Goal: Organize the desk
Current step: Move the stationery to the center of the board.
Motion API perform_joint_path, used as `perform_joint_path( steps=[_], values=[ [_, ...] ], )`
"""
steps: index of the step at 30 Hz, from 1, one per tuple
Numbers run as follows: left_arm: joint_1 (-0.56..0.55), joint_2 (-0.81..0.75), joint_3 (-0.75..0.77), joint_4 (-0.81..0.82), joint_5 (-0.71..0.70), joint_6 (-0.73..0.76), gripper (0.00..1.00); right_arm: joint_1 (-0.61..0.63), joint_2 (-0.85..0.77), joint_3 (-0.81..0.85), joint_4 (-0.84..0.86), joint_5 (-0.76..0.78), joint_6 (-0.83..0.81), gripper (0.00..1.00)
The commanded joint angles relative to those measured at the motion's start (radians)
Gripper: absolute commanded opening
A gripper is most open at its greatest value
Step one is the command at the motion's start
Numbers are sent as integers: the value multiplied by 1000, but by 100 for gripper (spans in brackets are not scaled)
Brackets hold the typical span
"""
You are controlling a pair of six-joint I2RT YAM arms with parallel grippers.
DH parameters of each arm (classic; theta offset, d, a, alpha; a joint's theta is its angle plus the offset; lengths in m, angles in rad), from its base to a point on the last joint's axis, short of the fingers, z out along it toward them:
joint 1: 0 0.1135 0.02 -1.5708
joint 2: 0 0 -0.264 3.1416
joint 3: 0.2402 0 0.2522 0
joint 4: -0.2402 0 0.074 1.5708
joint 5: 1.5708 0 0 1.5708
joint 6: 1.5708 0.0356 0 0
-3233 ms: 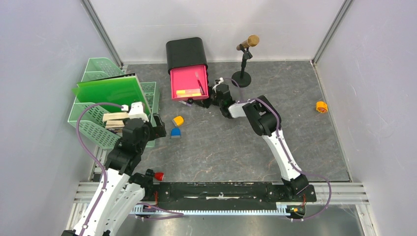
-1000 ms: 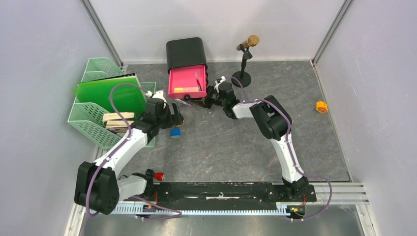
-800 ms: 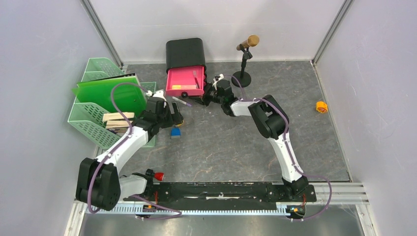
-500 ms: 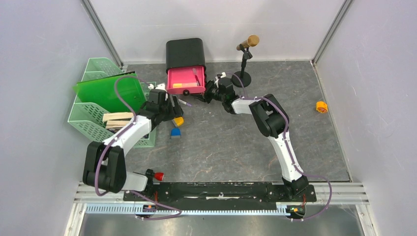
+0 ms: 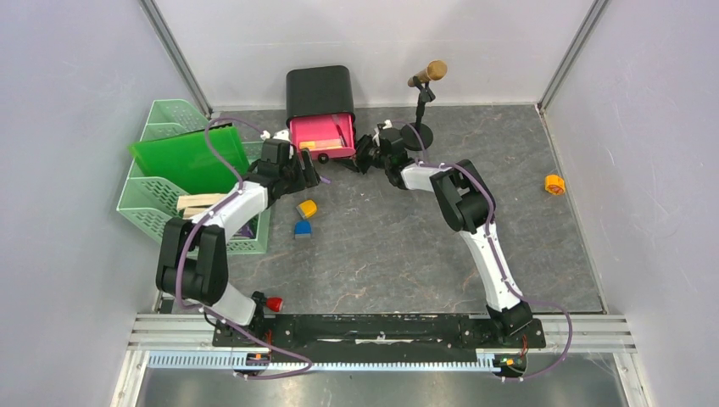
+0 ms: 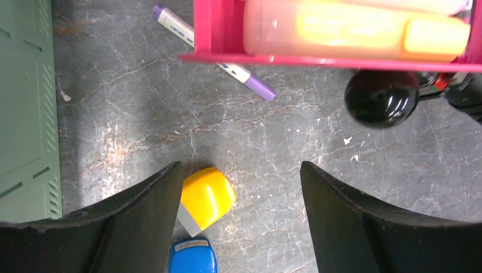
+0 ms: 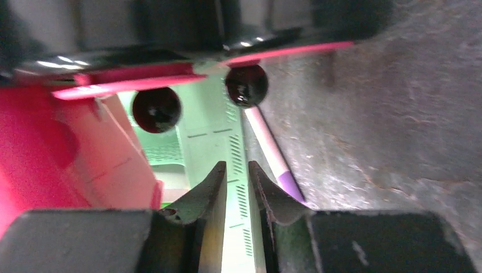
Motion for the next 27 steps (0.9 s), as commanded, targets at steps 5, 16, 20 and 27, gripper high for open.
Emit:
perform_joint_path(
  steps=[5,16,20,27],
  values=[
    [11,-3,52,76,22,5,82,6,-57,-138,-41,-25,-202,33],
    [18,-86,30,74,24,26,84,51,-155,-260,-140,69,-504,65],
    [23,-157,6,58,23,32,85,78,-201,-343,-137,146,-580,69],
    [28,-228,-31,42,24,23,87,101,-205,-437,-48,191,-565,68]
  ],
)
